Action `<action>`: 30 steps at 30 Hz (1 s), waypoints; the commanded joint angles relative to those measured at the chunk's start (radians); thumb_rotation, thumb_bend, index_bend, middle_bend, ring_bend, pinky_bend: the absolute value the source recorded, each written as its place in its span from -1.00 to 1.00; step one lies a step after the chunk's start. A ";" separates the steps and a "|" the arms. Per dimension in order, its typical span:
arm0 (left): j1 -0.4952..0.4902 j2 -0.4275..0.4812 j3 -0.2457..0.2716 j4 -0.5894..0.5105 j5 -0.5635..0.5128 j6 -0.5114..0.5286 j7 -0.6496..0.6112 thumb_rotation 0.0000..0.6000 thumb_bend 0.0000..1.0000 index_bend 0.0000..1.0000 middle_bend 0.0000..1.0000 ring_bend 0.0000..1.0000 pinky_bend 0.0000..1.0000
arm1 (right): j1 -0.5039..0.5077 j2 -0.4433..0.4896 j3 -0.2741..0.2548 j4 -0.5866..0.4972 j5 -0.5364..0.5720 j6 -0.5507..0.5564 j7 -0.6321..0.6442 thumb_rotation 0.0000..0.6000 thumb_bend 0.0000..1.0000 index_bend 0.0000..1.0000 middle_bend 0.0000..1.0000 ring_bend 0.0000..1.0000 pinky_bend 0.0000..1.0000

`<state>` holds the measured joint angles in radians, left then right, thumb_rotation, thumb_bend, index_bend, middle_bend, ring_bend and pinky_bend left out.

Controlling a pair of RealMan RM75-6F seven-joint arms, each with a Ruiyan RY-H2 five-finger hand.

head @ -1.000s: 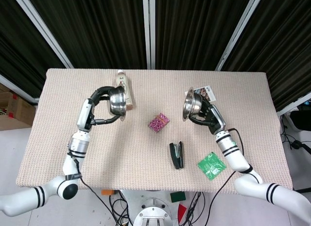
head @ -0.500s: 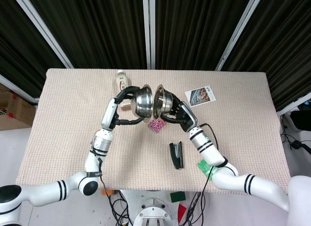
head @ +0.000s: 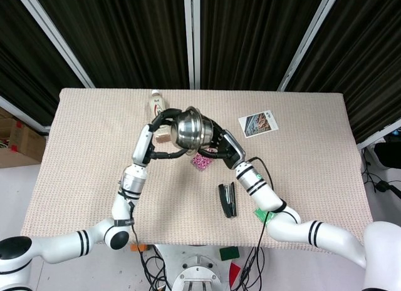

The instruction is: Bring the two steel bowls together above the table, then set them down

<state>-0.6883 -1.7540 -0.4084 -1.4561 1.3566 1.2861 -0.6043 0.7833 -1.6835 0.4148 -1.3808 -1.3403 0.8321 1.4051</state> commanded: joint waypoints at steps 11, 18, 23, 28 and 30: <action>-0.018 0.003 0.007 0.002 0.007 -0.027 -0.032 1.00 -0.58 0.23 0.26 0.16 0.56 | 0.033 -0.016 -0.008 0.000 -0.024 -0.005 0.023 1.00 -0.35 0.58 0.19 0.12 0.29; -0.005 0.010 0.003 0.011 -0.003 -0.006 -0.044 1.00 -0.57 0.23 0.26 0.16 0.57 | 0.006 0.005 -0.017 0.005 -0.023 0.030 0.051 1.00 -0.35 0.58 0.19 0.12 0.29; 0.016 0.033 0.002 -0.002 0.000 0.016 -0.061 1.00 -0.57 0.23 0.26 0.16 0.57 | -0.029 0.022 -0.022 0.015 0.001 0.053 0.070 1.00 -0.35 0.58 0.19 0.12 0.29; -0.003 0.025 0.006 -0.003 0.002 -0.008 -0.055 1.00 -0.56 0.23 0.26 0.16 0.57 | 0.001 0.004 -0.013 0.011 -0.012 0.041 0.070 1.00 -0.35 0.58 0.19 0.12 0.29; -0.016 0.012 0.007 0.004 0.000 -0.021 -0.052 1.00 -0.56 0.23 0.26 0.16 0.57 | 0.021 -0.009 -0.009 0.012 -0.020 0.033 0.065 1.00 -0.35 0.58 0.19 0.12 0.29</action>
<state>-0.6990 -1.7365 -0.4030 -1.4557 1.3568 1.2706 -0.6593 0.7917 -1.6831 0.4020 -1.3685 -1.3528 0.8719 1.4737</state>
